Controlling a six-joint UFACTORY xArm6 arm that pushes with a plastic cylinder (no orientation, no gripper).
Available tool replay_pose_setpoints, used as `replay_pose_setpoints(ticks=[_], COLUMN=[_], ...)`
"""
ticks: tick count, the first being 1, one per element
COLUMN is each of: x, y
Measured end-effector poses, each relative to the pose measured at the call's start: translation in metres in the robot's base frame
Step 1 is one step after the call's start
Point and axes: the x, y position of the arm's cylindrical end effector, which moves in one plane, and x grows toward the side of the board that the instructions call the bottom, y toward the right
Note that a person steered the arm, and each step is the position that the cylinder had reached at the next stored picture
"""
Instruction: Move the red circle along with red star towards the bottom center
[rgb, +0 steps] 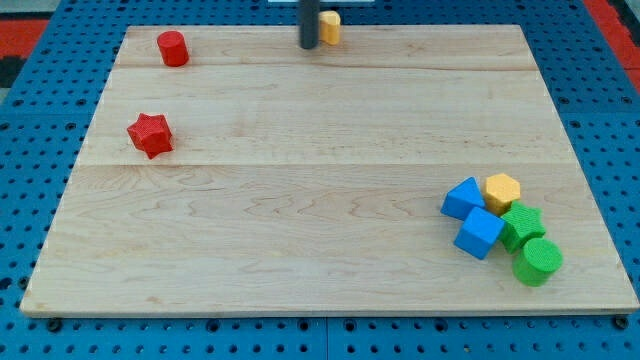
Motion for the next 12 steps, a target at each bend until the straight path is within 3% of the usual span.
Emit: replay_pose_setpoints(ticks=[1, 2, 3, 6, 8, 9, 10, 12], x=[-0.015, -0.015, -0.015, 0.049, 0.157, 0.185, 0.184, 0.138], y=[-0.058, -0.062, -0.111, -0.157, -0.152, -0.143, -0.153, -0.198])
